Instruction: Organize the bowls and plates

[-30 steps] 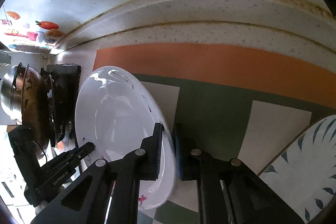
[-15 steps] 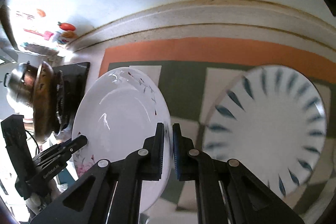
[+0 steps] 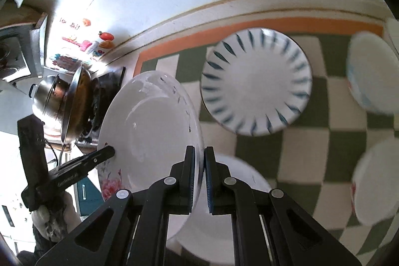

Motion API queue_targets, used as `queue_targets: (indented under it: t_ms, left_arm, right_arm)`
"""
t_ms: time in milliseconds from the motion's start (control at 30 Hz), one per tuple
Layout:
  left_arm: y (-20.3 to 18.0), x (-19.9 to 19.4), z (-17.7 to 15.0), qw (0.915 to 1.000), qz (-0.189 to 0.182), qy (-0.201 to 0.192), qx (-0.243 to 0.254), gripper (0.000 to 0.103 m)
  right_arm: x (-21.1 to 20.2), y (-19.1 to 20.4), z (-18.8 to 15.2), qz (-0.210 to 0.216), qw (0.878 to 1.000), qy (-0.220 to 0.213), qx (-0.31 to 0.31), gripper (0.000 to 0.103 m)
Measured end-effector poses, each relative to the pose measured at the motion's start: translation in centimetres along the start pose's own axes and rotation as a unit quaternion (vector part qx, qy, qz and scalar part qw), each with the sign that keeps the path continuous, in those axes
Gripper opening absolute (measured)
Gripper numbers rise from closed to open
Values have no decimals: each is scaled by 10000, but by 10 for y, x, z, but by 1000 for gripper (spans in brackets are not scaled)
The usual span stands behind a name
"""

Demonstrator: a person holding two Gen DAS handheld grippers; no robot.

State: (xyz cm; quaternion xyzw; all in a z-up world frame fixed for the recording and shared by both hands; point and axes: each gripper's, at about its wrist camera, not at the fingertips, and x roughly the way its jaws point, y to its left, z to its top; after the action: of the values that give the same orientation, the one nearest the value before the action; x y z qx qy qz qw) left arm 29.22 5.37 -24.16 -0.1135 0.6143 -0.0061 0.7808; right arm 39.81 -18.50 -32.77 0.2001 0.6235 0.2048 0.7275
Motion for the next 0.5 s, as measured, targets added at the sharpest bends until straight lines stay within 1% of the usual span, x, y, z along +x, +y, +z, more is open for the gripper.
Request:
queue_targets:
  t_ms: [133, 233, 500]
  left_arm:
    - [-12, 13, -19, 9998, -33, 170, 101, 16]
    - [-19, 24, -31, 9994, 24, 297, 190, 16]
    - [-36, 56, -50, 9968, 268, 598, 468, 16]
  right_arm:
    - [-8, -18, -35, -71, 9999, 45, 77, 9]
    - [-2, -33, -55, -93, 9997, 157, 187, 9]
    - [23, -67, -88, -230, 9980, 442, 397, 9]
